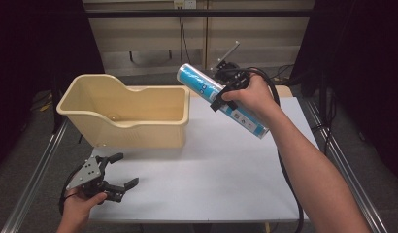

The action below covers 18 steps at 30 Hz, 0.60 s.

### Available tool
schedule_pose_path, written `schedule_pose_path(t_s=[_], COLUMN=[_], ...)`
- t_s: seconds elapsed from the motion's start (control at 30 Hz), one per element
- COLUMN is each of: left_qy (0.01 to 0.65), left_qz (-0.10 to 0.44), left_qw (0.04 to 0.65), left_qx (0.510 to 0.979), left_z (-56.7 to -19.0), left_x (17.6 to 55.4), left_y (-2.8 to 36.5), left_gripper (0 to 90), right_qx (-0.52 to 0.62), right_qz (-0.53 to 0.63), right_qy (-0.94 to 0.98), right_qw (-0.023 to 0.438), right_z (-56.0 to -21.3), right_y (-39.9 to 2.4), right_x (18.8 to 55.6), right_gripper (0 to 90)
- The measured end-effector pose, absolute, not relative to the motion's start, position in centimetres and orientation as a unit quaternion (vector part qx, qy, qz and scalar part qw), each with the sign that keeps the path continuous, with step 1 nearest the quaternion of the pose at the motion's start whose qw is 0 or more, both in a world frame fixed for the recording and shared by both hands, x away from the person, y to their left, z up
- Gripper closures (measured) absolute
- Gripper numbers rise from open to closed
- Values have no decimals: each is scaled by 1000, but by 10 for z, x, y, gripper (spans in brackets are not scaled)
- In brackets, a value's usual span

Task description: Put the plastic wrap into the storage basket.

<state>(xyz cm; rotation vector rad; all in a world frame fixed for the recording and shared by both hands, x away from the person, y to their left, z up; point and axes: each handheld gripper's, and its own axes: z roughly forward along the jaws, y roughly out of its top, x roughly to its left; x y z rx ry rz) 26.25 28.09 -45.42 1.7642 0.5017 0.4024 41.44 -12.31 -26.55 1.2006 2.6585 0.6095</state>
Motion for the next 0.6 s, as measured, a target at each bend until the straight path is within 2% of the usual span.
schedule_pose_path(t_s=[0.6], left_qy=[220], left_qz=[174], left_qw=[595], left_qx=[753], left_z=[-455], left_x=[262], left_y=[281], left_gripper=[18], right_qx=[316], right_qz=[206], right_qy=[923], right_qw=[71], right_z=[-274], right_y=[-80], right_x=[432], right_gripper=[320])
